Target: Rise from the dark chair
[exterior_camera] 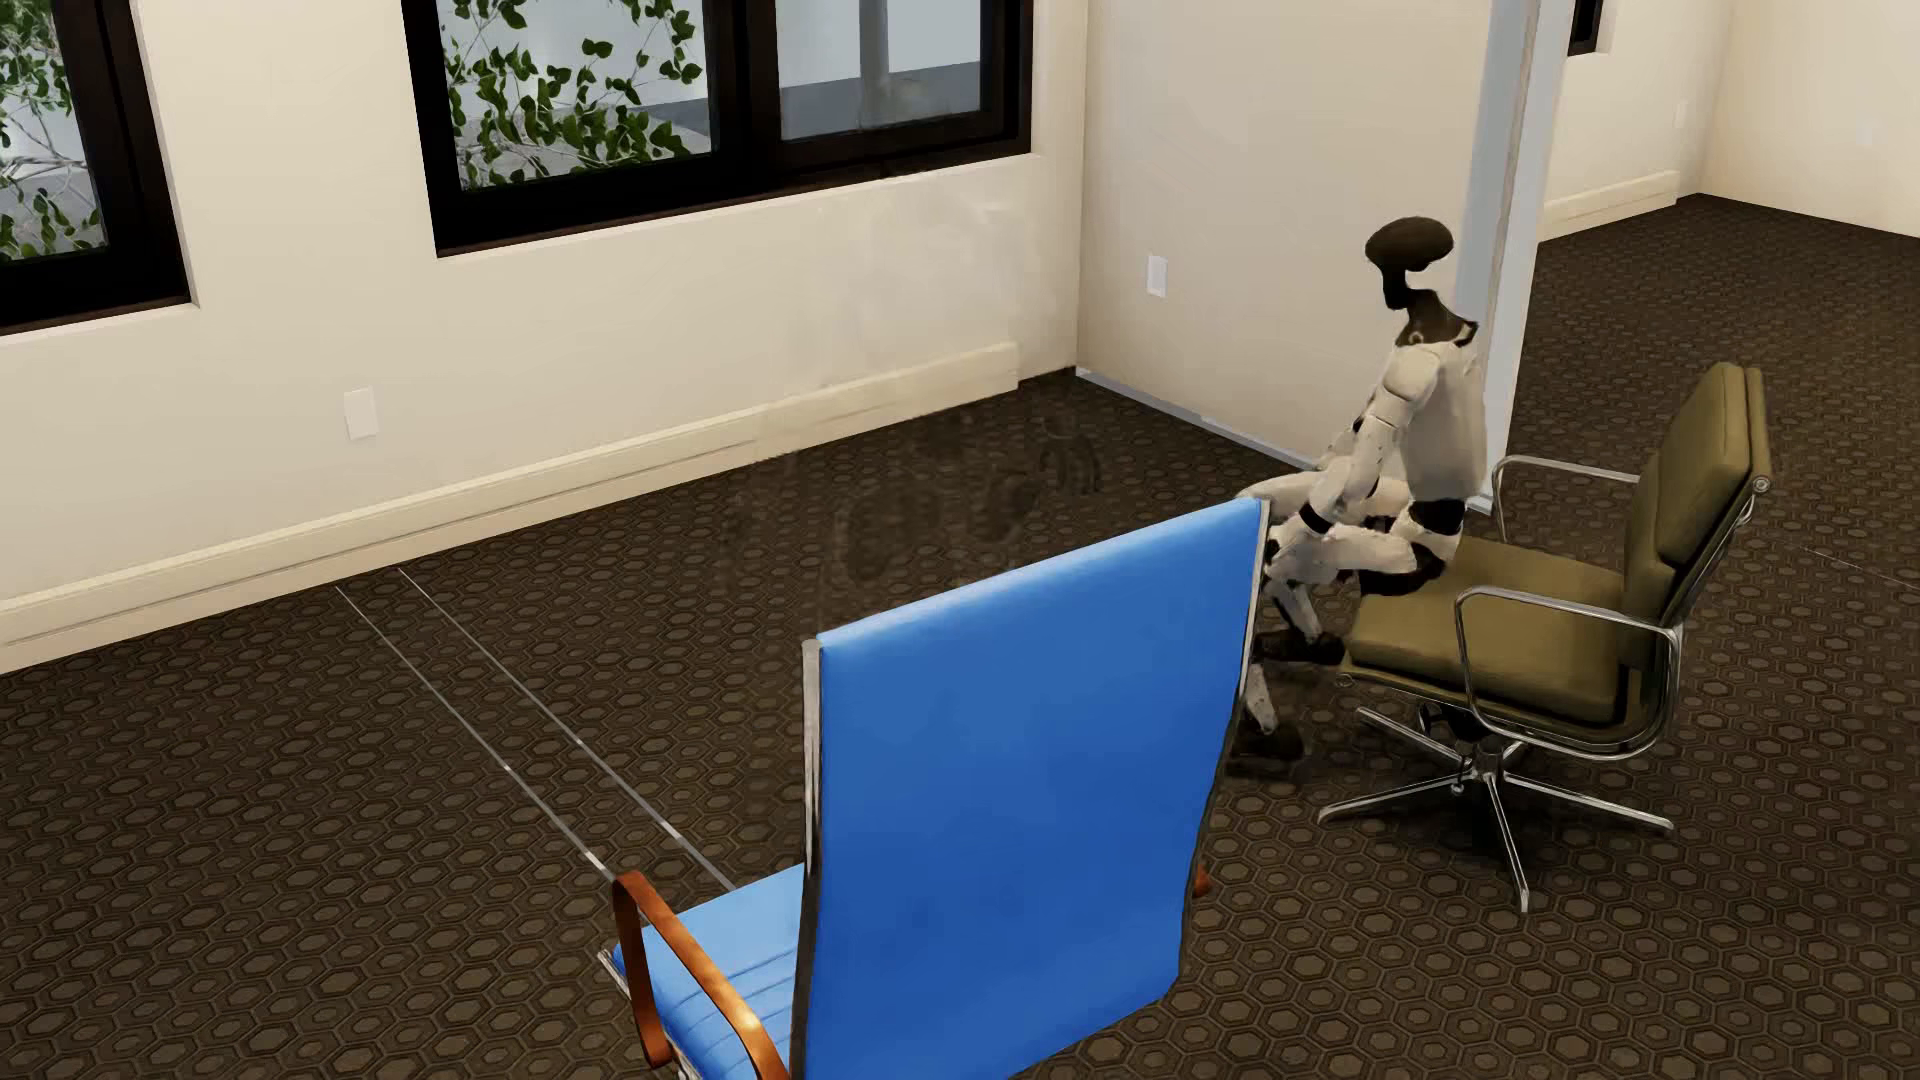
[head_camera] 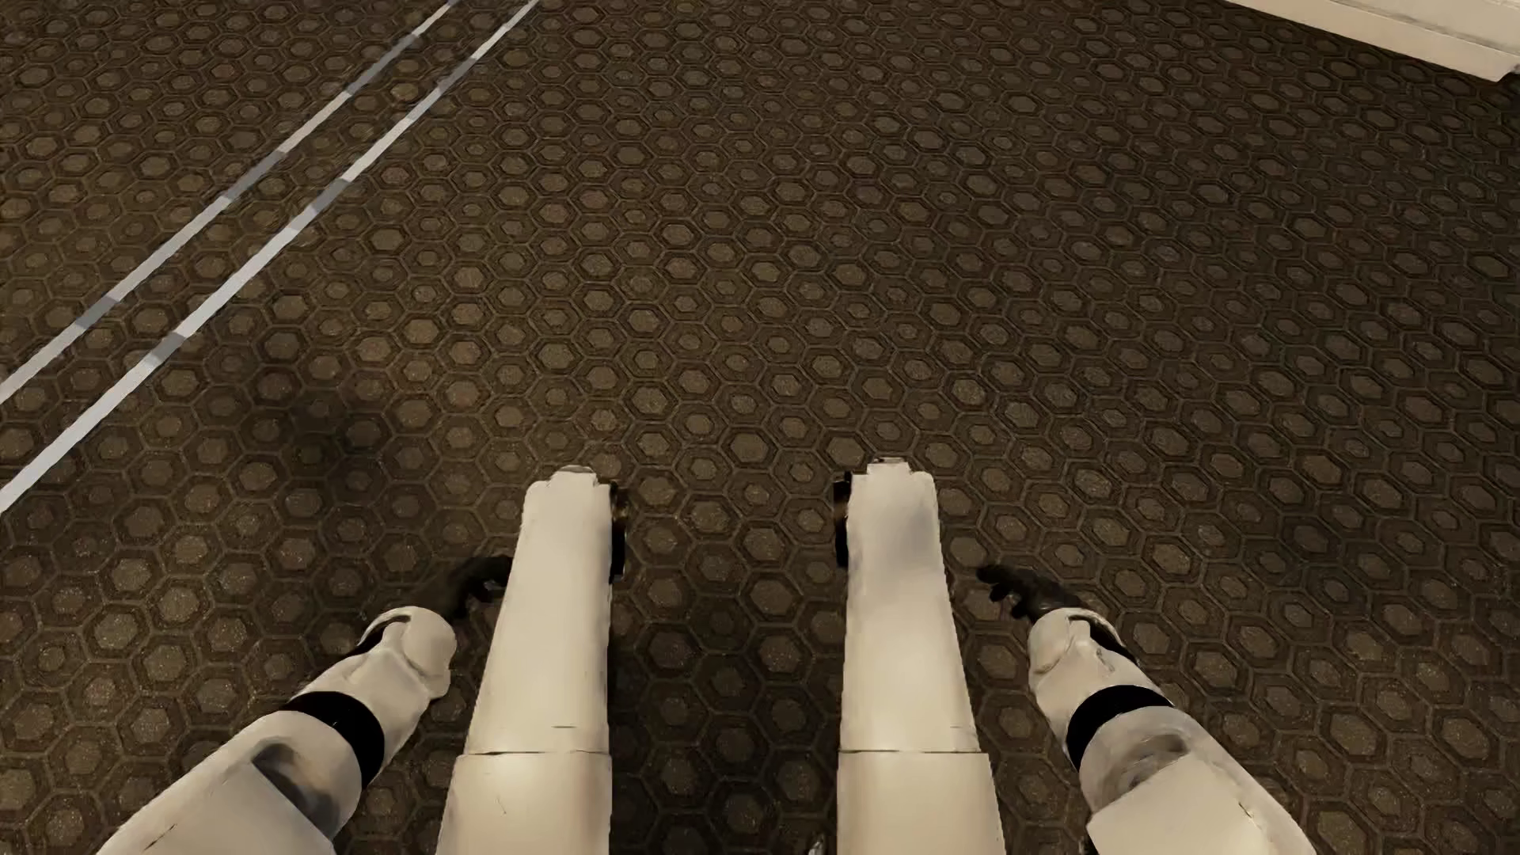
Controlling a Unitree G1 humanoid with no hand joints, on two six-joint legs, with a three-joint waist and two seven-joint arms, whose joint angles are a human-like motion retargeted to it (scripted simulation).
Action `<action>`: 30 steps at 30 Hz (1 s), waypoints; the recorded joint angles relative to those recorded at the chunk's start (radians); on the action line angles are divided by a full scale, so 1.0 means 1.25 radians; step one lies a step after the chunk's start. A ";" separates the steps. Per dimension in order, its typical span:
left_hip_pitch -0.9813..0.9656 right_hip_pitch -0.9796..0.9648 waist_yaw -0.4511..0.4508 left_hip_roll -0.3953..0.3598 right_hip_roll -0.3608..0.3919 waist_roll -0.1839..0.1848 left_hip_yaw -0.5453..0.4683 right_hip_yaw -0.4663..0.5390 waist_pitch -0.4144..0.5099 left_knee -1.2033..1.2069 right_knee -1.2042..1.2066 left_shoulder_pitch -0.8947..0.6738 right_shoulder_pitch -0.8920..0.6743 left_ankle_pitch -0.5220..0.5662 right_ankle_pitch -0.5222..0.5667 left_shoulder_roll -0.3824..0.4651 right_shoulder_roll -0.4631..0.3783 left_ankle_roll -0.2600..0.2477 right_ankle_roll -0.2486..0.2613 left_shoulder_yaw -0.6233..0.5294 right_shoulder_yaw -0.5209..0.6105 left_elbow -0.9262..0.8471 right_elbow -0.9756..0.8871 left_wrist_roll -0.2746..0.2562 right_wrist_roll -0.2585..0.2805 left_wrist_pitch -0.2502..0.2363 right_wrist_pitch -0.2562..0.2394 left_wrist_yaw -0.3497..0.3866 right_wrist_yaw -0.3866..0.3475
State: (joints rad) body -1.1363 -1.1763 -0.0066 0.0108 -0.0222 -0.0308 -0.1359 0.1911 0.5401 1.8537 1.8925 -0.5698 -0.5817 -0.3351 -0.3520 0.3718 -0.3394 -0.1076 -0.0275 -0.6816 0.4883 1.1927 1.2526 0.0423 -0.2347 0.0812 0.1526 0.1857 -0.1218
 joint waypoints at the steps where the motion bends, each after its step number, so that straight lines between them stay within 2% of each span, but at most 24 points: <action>1: 0.001 0.001 0.001 -0.001 0.000 0.000 0.000 0.001 -0.001 0.001 0.001 0.001 0.003 0.000 -0.001 -0.001 0.001 0.000 0.000 0.001 -0.003 0.009 0.008 -0.004 0.003 0.003 0.003 -0.003 0.002; 3: 0.000 0.001 0.000 -0.002 0.002 0.002 0.000 0.001 -0.001 0.001 0.001 0.004 0.004 0.000 -0.001 0.002 0.001 0.000 -0.001 0.007 -0.004 0.019 0.017 0.000 0.004 0.011 0.008 -0.018 0.011; 15: -0.023 -0.023 0.001 -0.004 0.009 -0.001 -0.002 0.003 0.020 0.000 0.000 -0.029 -0.023 -0.001 -0.001 0.007 -0.002 -0.008 -0.003 0.004 0.002 0.032 0.016 -0.011 0.004 0.009 0.000 -0.009 -0.004; 22: -0.099 -0.100 0.005 0.002 0.012 -0.004 -0.013 0.013 0.077 0.003 0.001 -0.100 -0.091 -0.019 -0.009 0.019 -0.016 -0.040 0.010 0.007 -0.004 0.023 0.019 -0.003 0.015 -0.003 -0.016 0.005 -0.022; 27: -0.145 -0.152 0.006 0.002 0.016 -0.011 -0.016 0.015 0.094 -0.034 -0.036 -0.136 -0.126 -0.083 -0.045 0.030 -0.030 -0.055 0.013 0.001 0.043 0.014 0.013 -0.002 0.031 -0.021 -0.031 0.010 -0.035; 30: -0.089 -0.106 0.006 0.008 0.012 -0.016 -0.004 0.006 0.073 -0.131 -0.126 -0.114 -0.100 -0.096 -0.046 0.027 -0.037 -0.054 0.012 0.014 0.077 0.024 0.010 -0.013 0.031 -0.029 -0.037 0.026 -0.055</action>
State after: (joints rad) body -1.2476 -1.3090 0.0015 0.0203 -0.0070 -0.0511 -0.1407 0.1985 0.6308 1.6898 1.7351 -0.7118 -0.7066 -0.4557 -0.4101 0.4054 -0.3857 -0.1745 -0.0123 -0.6643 0.5846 1.2223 1.2648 0.0257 -0.1954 0.0453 0.1061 0.2177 -0.1900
